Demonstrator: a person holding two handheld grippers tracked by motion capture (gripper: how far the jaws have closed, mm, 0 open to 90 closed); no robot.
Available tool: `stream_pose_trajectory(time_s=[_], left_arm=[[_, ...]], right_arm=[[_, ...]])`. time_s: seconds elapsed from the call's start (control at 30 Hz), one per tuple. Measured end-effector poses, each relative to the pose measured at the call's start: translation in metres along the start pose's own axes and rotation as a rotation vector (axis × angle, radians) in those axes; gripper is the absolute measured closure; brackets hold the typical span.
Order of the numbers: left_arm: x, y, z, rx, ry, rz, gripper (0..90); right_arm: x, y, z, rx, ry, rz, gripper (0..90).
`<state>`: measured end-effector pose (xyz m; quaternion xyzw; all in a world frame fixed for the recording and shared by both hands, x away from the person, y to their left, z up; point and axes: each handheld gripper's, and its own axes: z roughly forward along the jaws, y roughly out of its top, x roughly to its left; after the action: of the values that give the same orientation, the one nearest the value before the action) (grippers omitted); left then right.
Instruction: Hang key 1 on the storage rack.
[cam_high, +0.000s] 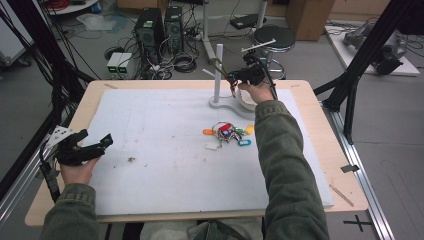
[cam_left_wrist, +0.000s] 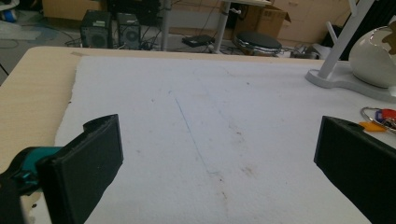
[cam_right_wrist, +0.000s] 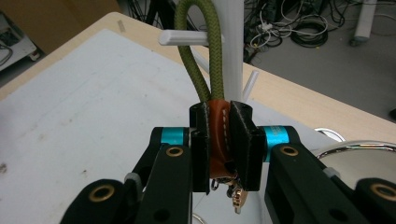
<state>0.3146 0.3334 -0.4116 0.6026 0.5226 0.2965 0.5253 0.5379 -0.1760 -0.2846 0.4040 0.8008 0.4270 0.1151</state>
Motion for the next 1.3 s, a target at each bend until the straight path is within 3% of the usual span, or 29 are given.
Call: stream_pose_trajectory(time_s=[0.13, 0.6, 0.7, 0.77, 0.8, 0.83, 1.0, 1.17, 1.3], left_arm=[[0.002, 0.0, 0.0, -0.004, 0.005, -0.005, 1.7], [0.001, 0.0, -0.001, 0.007, 0.012, 0.014, 1.7], [0.0, 0.0, -0.002, 0.01, 0.011, 0.019, 1.7], [0.0, 0.0, -0.002, 0.012, 0.011, 0.02, 1.7], [0.0, 0.0, -0.002, 0.012, 0.011, 0.02, 1.7], [0.0, 0.0, -0.002, 0.013, 0.011, 0.022, 1.7], [-0.001, -0.001, -0.001, 0.016, 0.013, 0.03, 1.7], [-0.001, -0.001, -0.001, 0.018, 0.013, 0.031, 1.7], [-0.002, -0.001, -0.001, 0.019, 0.011, 0.031, 1.7]], right_arm=[[0.0, 0.0, 0.005, -0.008, -0.008, -0.019, 78.3], [-0.002, -0.003, 0.017, -0.015, -0.011, -0.008, 75.2], [-0.003, -0.004, 0.017, -0.021, 0.01, 0.031, 61.7], [-0.001, -0.004, 0.013, -0.025, -0.011, 0.028, 53.3], [-0.001, -0.004, 0.013, -0.025, -0.011, 0.028, 53.3], [-0.001, -0.004, 0.01, -0.034, -0.014, 0.035, 41.1], [0.001, -0.006, 0.005, -0.001, -0.023, 0.019, 22.6], [0.002, -0.007, 0.002, 0.022, 0.0, 0.048, 10.3], [0.004, -0.008, 0.0, 0.048, -0.031, 0.032, 6.0]])
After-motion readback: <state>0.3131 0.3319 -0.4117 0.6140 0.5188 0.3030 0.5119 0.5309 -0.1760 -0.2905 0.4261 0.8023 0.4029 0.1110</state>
